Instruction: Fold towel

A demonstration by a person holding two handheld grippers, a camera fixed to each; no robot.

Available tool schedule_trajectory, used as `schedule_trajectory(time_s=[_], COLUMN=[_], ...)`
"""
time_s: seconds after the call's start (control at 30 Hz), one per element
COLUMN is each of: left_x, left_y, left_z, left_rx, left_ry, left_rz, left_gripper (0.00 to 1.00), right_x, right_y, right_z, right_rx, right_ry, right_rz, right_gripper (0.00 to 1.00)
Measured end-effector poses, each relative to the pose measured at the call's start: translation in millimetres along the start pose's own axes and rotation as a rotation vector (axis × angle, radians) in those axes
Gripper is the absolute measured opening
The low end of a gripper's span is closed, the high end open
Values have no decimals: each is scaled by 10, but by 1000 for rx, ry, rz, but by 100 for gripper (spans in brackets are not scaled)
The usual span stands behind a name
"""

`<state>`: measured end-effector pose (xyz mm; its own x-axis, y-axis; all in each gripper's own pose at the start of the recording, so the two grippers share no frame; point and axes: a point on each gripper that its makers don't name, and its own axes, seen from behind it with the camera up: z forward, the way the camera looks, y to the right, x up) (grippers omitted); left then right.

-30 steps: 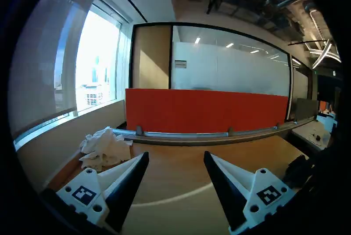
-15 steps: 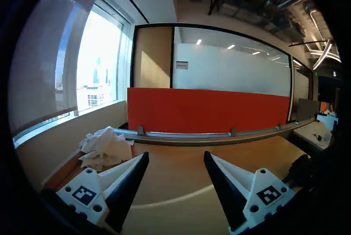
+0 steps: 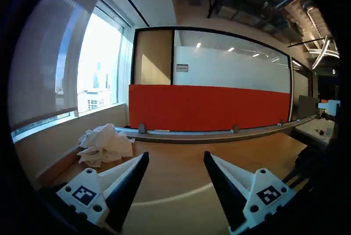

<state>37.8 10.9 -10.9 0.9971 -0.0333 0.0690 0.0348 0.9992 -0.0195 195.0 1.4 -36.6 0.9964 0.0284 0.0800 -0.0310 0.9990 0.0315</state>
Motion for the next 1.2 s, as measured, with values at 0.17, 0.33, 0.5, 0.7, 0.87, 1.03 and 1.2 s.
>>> schedule_trajectory(time_s=[0.17, 0.33, 0.5, 0.7, 0.87, 1.03, 1.2], left_x=[-224, -398, -592, -824, -1011, -1123, -1174], left_y=[-26, -17, -38, -97, -152, -185, -195], left_z=[11, 26, 52, 91, 128, 160, 190], left_rx=[3, -1, -3, 9, 15, 19, 23], left_ry=[13, 34, 51, 68, 75, 84, 96], left_rz=[-2, 6, 10, 5, -10, -13, -9], left_gripper=[92, 92, 92, 92, 92, 92, 92], right_x=[-52, -97, -164, -315, -453, -532, -548], right_y=[-19, -33, -54, -73, -76, -64, -74], right_z=[-16, -18, -32, -48, -49, -38, -15], right_rx=[-1, -5, -8, -6, -8, -10, -5], right_ry=[7, 15, 29, 35, 37, 34, 35], right_rz=[9, -5, -6, -3, -14, -17, -22], right_gripper=[100, 100, 100, 100, 100, 100, 100])
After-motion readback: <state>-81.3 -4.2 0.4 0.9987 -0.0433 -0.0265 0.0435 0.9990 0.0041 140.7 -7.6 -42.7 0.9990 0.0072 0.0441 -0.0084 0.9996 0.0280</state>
